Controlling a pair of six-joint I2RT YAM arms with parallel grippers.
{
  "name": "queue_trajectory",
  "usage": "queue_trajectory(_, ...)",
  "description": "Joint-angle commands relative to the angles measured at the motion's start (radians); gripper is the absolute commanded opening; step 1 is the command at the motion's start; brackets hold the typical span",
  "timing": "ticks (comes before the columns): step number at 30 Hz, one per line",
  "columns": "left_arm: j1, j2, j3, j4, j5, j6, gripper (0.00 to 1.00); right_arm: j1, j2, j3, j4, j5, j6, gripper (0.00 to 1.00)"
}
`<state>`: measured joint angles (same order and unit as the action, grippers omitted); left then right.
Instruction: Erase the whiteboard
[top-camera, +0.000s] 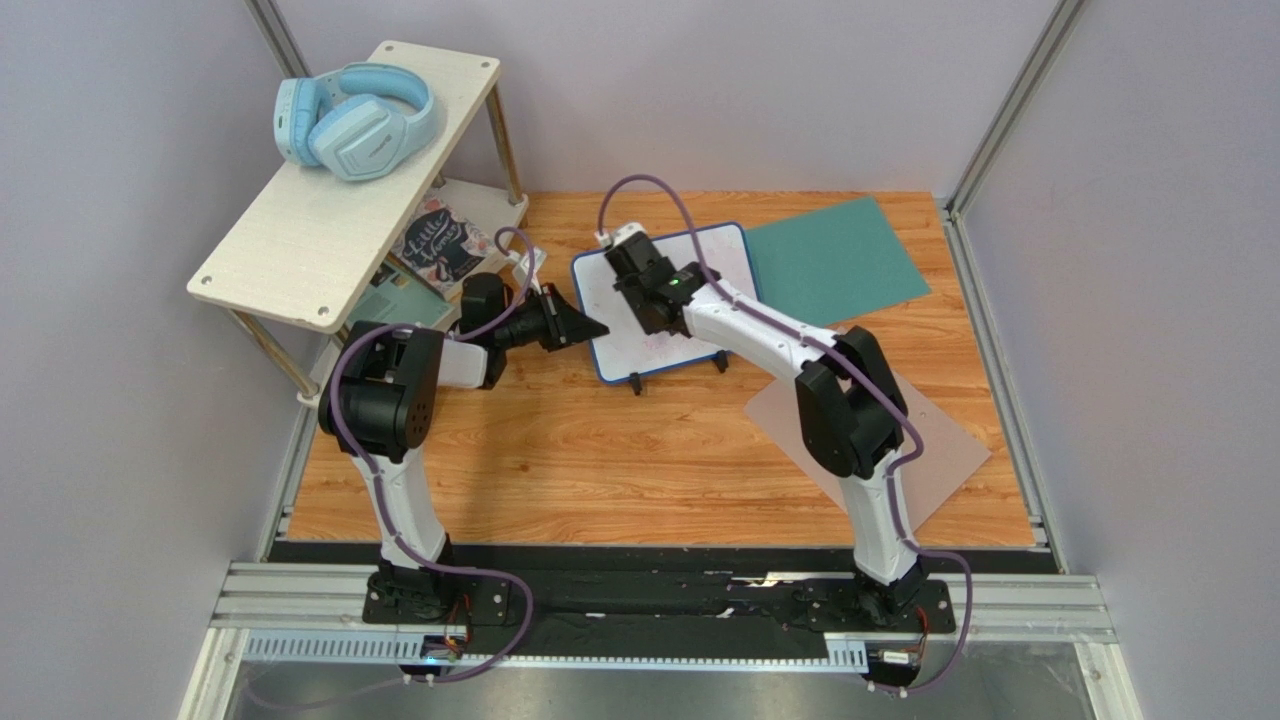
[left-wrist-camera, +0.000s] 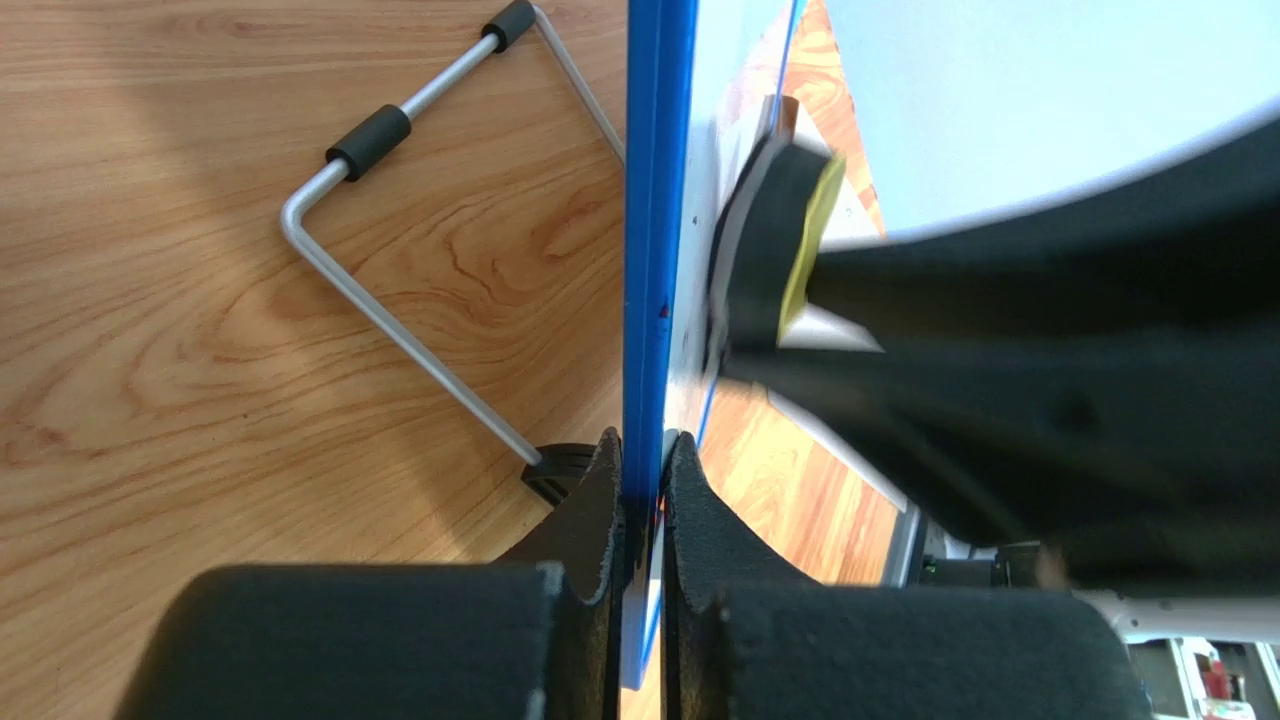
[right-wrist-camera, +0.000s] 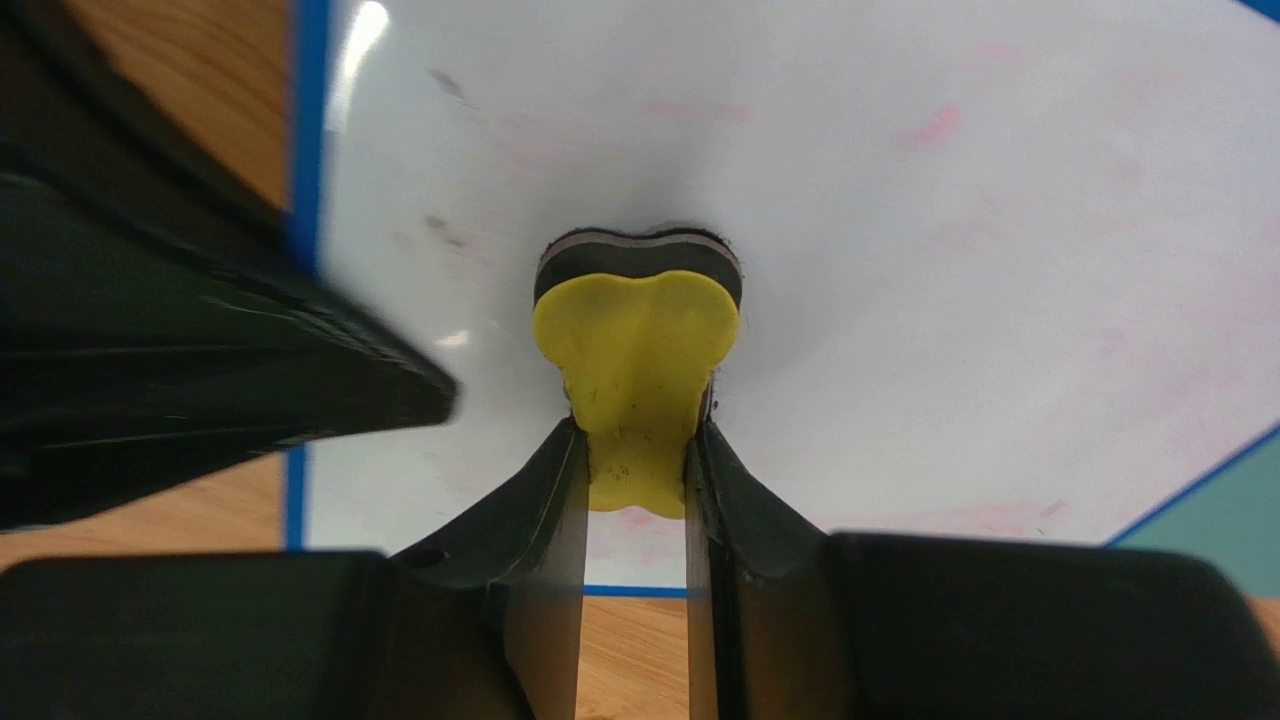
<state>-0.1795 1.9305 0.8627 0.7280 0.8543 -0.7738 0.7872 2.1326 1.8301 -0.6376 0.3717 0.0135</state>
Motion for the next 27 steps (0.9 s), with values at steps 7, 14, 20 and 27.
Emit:
queue_trajectory(7,-0.015,0.005,-0.007,-0.030,-0.064,0.076,0.00,0.043,0.179,0.273,0.070,-0.091,-0.001,0.00)
queue_trajectory(14,-0.015,0.008,-0.005,-0.030,-0.061,0.074,0.00,0.037,0.228,0.386,0.078,-0.060,-0.067,0.00)
queue_trajectory(20,-0.015,0.008,-0.005,-0.030,-0.058,0.074,0.00,0.034,0.216,0.400,0.118,-0.033,-0.093,0.00)
queue_trajectory(27,-0.015,0.007,-0.005,-0.033,-0.058,0.074,0.00,-0.006,0.213,0.362,0.095,0.003,-0.070,0.00)
